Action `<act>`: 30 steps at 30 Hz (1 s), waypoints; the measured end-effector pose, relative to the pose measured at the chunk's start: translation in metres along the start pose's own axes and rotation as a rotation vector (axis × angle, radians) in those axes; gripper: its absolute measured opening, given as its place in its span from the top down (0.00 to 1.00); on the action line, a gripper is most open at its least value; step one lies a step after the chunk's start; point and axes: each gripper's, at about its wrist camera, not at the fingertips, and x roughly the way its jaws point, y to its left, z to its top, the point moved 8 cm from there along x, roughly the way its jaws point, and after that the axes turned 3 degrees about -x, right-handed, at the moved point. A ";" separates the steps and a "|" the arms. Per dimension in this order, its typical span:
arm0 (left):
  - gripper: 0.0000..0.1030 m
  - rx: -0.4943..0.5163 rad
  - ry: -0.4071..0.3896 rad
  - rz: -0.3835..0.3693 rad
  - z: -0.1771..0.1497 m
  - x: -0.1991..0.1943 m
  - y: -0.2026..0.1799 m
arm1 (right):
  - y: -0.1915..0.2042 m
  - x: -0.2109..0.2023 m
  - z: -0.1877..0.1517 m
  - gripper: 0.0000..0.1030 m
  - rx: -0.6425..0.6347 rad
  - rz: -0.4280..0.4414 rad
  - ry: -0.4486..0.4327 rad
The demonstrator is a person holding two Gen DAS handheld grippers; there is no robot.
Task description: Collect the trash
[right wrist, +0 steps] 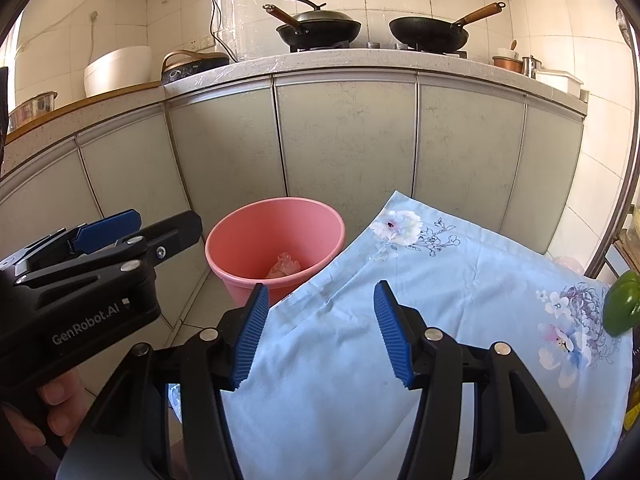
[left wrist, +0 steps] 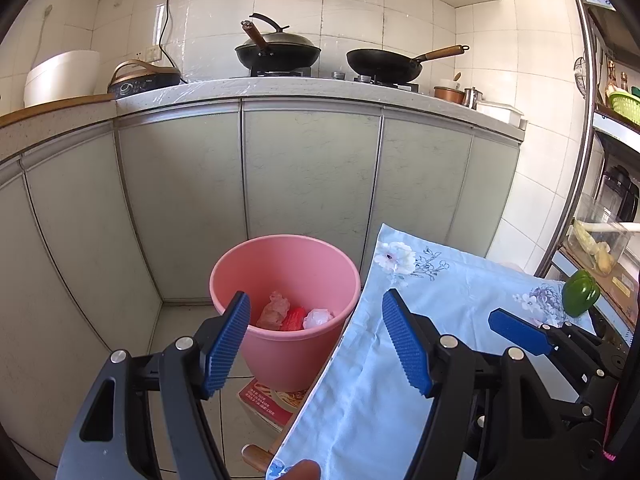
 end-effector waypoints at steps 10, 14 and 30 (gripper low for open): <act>0.35 0.001 0.000 -0.002 0.001 0.001 0.001 | 0.000 0.001 -0.001 0.46 0.003 0.000 0.004; 0.35 0.002 -0.001 -0.001 0.001 0.001 0.001 | 0.000 0.001 -0.001 0.46 0.002 -0.001 0.006; 0.35 0.007 -0.005 0.003 0.003 0.000 0.004 | 0.000 0.001 -0.001 0.46 0.004 -0.001 0.008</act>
